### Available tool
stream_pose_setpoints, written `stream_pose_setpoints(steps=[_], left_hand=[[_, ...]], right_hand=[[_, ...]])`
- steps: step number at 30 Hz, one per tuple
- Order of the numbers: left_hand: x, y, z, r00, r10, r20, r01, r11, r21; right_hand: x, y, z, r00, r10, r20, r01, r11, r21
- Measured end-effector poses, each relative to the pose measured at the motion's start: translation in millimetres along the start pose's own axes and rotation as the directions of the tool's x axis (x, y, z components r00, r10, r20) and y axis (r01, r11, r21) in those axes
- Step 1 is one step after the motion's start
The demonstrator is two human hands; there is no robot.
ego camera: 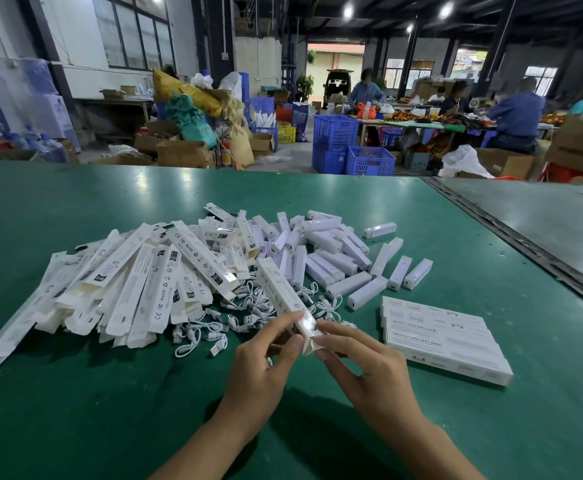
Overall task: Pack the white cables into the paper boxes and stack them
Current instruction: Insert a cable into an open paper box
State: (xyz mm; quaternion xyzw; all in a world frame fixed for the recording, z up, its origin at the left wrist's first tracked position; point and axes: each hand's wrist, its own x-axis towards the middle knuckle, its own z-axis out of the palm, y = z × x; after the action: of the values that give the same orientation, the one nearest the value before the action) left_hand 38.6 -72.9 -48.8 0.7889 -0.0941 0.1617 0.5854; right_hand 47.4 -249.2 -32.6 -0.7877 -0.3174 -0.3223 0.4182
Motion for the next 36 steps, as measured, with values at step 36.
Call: stream_pose_setpoints(steps=[36], left_hand=[[3,21,-18,0.971,0.029,0.238,0.075,0.905,-0.418]], right_hand=[[-5,-3,-3,0.963,0.211,0.169,-0.242,0.952,0.186]])
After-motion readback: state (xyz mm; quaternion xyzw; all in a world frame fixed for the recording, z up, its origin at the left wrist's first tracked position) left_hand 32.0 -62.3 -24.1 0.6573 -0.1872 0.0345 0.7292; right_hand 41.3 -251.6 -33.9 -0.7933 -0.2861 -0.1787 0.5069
